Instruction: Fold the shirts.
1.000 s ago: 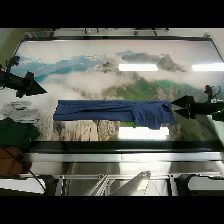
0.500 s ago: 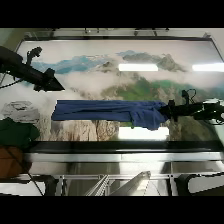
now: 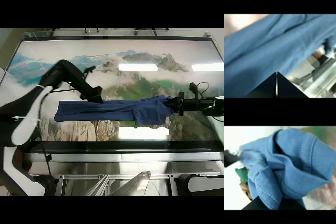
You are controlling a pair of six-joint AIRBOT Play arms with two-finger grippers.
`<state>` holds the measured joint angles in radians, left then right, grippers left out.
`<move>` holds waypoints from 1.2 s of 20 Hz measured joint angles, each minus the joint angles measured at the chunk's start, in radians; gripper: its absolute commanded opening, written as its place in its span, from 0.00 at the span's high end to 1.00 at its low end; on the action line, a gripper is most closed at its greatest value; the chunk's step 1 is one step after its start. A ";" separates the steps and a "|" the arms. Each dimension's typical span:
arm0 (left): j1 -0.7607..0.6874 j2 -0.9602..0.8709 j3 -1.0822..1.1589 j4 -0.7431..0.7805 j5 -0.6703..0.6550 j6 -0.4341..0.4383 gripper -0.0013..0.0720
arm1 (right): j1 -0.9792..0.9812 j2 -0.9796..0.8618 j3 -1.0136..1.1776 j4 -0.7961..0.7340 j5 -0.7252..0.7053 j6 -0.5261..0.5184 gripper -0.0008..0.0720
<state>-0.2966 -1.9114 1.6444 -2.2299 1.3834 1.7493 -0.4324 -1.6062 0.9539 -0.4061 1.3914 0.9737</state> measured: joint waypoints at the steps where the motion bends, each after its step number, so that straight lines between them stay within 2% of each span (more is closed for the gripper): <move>1: -0.031 -0.043 0.033 -0.004 -0.007 -0.008 0.94 | -0.013 0.024 0.013 0.000 0.022 0.002 0.95; 8: -0.188 -0.302 0.301 -0.143 0.008 -0.075 0.94 | -0.039 0.177 0.079 -0.040 0.082 0.031 0.95; 12: -0.239 -0.332 0.397 -0.233 0.018 -0.088 0.94 | -0.003 0.238 0.090 -0.005 0.088 0.072 0.95; 15: -0.182 -0.229 0.383 -0.272 0.077 -0.051 0.94 | 0.112 0.283 0.093 0.048 0.056 0.123 0.95; 17: -0.092 -0.107 0.336 -0.283 0.144 -0.021 0.94 | 0.245 0.297 0.094 0.066 -0.024 0.161 0.95; 20: 0.076 0.112 0.227 -0.275 0.228 0.005 0.94 | 0.499 0.277 0.101 0.094 -0.222 0.187 0.95; 23: 0.247 0.344 0.069 -0.228 0.257 0.033 0.94 | 0.754 0.173 0.156 0.128 -0.445 0.198 0.95; 24: 0.303 0.422 0.002 -0.217 0.261 0.048 0.94 | 0.820 0.120 0.191 0.136 -0.497 0.198 0.89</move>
<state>0.0059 -1.4895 1.6463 -2.4470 1.6447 1.7969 0.3878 -1.4860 1.1446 -0.2699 0.8940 1.1721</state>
